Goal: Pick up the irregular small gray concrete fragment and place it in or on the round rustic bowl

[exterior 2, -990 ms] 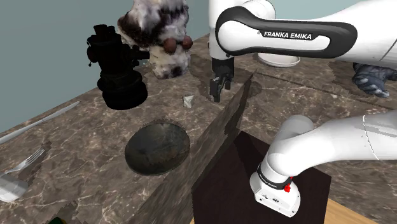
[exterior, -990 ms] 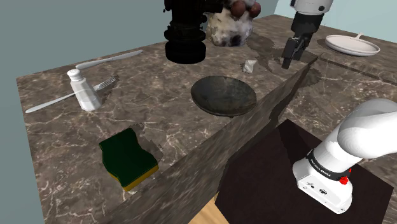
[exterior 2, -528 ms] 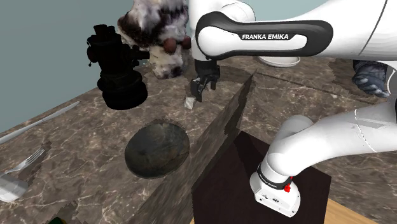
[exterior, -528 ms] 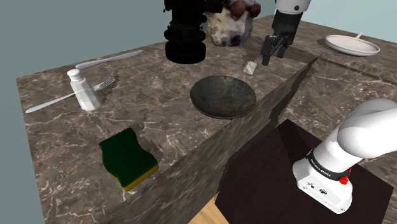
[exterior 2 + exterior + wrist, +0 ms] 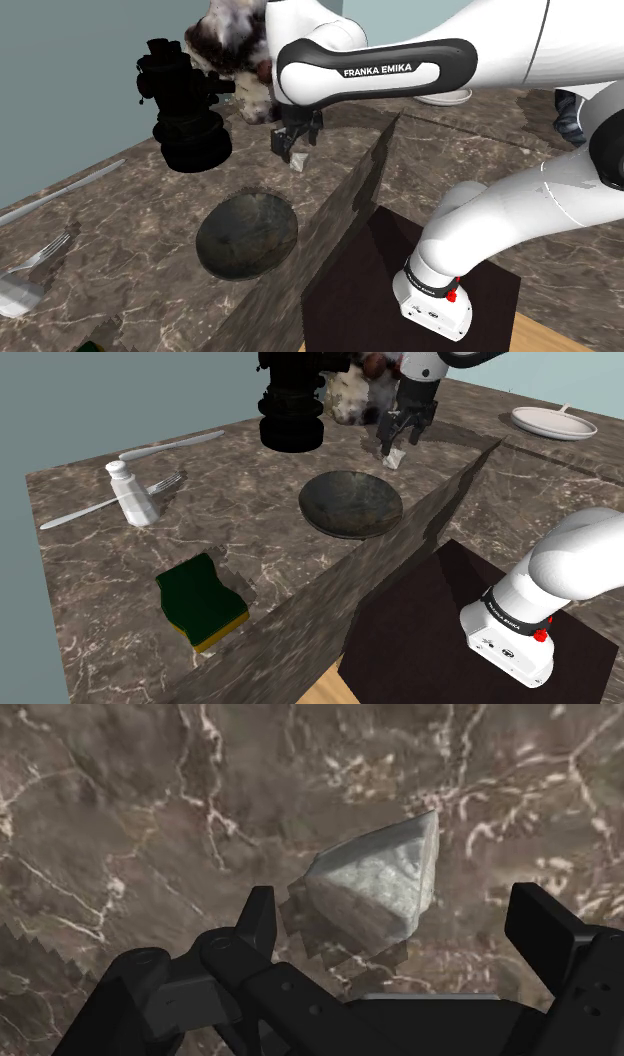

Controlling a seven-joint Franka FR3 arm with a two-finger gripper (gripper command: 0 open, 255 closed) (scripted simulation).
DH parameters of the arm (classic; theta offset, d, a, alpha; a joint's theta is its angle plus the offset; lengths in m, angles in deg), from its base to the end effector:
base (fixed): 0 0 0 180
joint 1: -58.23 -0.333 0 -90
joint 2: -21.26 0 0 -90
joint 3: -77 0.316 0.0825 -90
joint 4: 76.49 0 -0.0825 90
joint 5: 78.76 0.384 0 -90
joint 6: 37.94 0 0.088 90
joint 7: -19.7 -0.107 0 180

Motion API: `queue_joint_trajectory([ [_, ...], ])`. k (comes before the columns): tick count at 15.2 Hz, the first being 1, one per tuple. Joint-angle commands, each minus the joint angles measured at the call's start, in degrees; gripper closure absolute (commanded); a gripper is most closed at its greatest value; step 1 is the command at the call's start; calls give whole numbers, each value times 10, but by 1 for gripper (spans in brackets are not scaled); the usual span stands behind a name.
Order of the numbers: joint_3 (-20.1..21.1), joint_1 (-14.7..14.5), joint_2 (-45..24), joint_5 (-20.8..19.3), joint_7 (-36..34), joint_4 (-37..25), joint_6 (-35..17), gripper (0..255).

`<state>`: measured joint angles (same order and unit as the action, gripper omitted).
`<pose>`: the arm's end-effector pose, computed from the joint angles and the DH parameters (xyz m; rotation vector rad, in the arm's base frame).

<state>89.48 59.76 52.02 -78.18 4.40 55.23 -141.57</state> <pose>0.3880 0.0880 0.5464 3.0452 -0.1615 0.0867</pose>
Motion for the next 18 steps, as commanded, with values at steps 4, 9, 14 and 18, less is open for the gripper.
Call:
queue_joint_trajectory([
  [4,1,1,-5,-1,-1,32,-37,0],
  [9,1,1,-5,-1,-1,32,-37,0],
  [14,1,1,-5,-1,-1,32,-37,255],
  [18,1,1,-5,-1,-1,32,-37,255],
])
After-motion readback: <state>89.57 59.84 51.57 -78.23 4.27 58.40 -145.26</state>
